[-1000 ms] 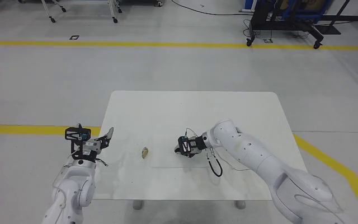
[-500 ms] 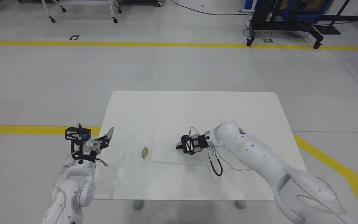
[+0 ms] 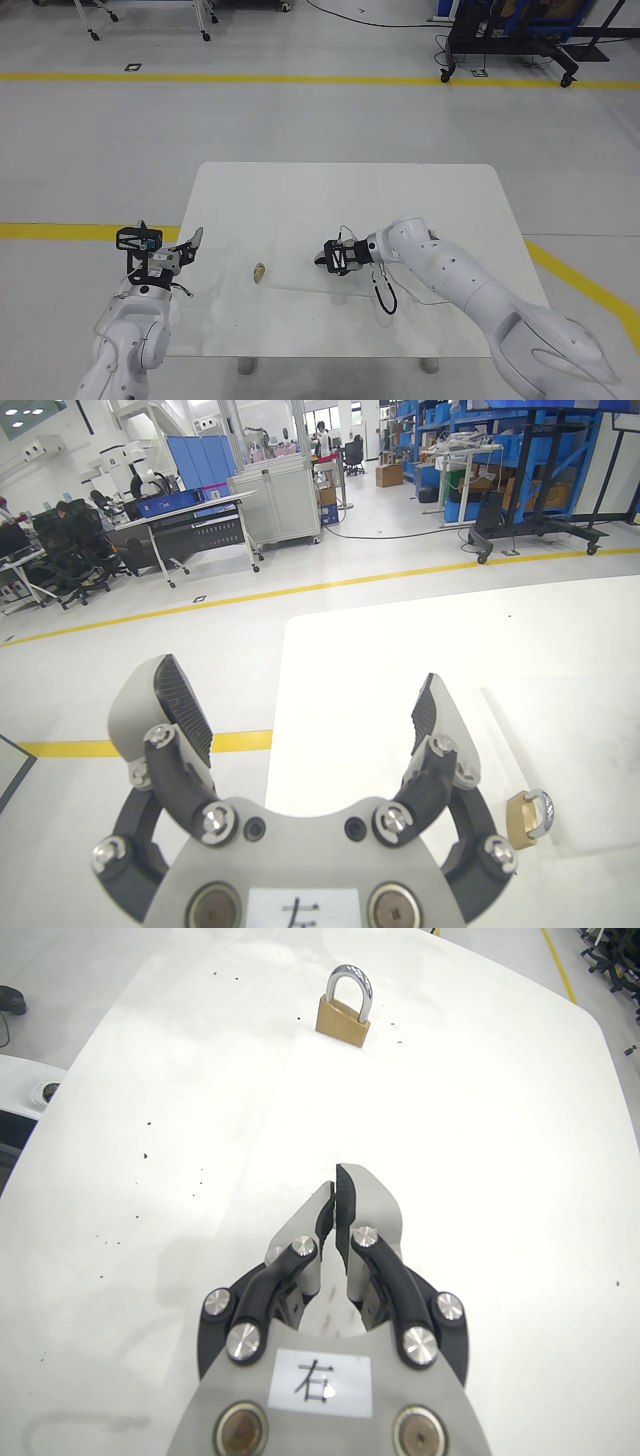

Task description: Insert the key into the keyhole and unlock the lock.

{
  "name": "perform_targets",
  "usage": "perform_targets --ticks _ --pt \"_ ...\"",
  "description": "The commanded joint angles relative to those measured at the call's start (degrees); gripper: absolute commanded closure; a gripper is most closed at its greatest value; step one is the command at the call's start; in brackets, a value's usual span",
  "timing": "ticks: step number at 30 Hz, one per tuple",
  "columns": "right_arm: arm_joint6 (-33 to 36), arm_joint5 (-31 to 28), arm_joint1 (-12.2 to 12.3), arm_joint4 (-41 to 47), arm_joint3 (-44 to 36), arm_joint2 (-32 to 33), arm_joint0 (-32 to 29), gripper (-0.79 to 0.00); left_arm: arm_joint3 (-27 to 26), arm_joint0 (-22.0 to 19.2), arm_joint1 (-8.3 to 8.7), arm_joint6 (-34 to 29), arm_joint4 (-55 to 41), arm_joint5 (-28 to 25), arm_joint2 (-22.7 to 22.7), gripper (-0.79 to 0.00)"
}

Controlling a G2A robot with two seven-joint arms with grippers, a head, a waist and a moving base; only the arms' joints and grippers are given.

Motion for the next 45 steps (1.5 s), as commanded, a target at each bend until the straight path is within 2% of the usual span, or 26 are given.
perform_targets --ticks 1,5,14,17,25,29,35,45 --pt "0.0 0.0 0.0 0.0 0.0 0.0 0.0 0.000 -2.4 -0.5 0.04 -0.9 4.0 -2.1 2.2 -0.785" --pt "0.0 0.0 0.0 0.0 0.0 0.0 0.0 0.000 -5.5 -2.7 -0.11 -5.0 9.7 -3.6 6.8 -0.785" --pt "0.0 0.0 0.0 0.0 0.0 0.0 0.0 0.000 -5.7 -2.7 -0.11 -4.8 10.2 -3.8 7.0 -0.785" --pt "0.0 0.3 0.0 0.0 -0.3 0.0 -0.2 0.000 -5.7 -3.8 -0.16 -5.7 14.1 -6.7 10.4 -0.785" --pt "-1.3 2.0 1.5 -0.7 -4.9 1.4 -2.4 0.000 -1.6 -13.2 -0.73 -13.0 25.8 -16.2 21.4 -0.785" --pt "-2.8 2.2 2.5 -1.6 -6.4 2.2 -3.2 0.000 0.5 -16.5 -1.13 -16.6 30.6 -19.3 25.8 -0.785" --pt "-4.3 2.8 4.0 -2.4 -8.2 3.8 -4.7 0.000 5.0 -20.5 -2.09 -22.3 36.3 -20.3 31.6 -0.785" --pt "-5.0 3.3 6.2 -3.1 -12.2 6.3 -7.0 0.000 9.1 -22.6 -2.88 -25.3 41.7 -20.5 35.4 -0.785"
